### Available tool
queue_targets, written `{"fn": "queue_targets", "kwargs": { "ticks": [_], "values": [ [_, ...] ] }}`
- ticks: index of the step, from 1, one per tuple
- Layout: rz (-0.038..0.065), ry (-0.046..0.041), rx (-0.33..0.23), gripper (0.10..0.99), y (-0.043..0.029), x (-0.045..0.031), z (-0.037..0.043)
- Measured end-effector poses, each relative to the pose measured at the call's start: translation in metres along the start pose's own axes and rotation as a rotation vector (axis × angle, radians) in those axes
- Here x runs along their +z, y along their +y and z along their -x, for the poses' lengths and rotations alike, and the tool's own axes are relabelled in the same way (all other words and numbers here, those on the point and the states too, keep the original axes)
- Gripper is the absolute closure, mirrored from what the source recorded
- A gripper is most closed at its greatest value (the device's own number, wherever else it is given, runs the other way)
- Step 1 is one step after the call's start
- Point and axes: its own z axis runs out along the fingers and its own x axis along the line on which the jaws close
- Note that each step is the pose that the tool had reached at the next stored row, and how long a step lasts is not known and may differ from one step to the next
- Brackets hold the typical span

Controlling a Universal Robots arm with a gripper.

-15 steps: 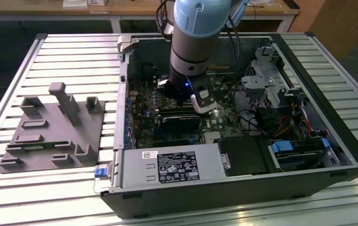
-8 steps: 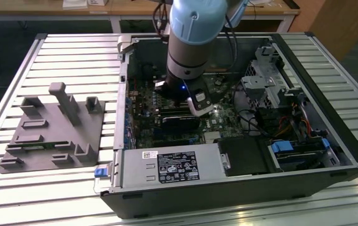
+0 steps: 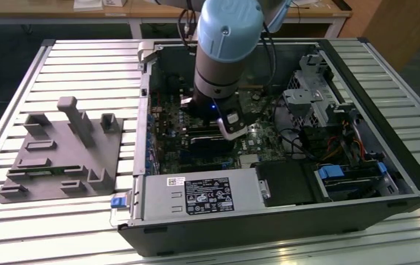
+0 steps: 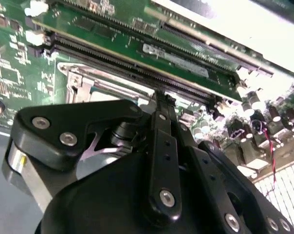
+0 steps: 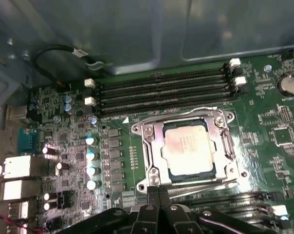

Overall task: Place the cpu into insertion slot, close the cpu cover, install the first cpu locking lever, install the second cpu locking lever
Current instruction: 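Install the second cpu locking lever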

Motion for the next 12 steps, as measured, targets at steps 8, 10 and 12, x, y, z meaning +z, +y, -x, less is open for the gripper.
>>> {"fn": "queue_targets", "kwargs": {
  "ticks": [8,10,12],
  "values": [
    [0.047,0.007,-0.001,0.98,-0.0127,-0.0011,0.0014],
    [0.054,0.008,-0.001,0.98,-0.0155,-0.0009,0.0015],
    [0.062,0.0091,-0.001,0.98,-0.0167,0.0,0.0004]
  ]
}}
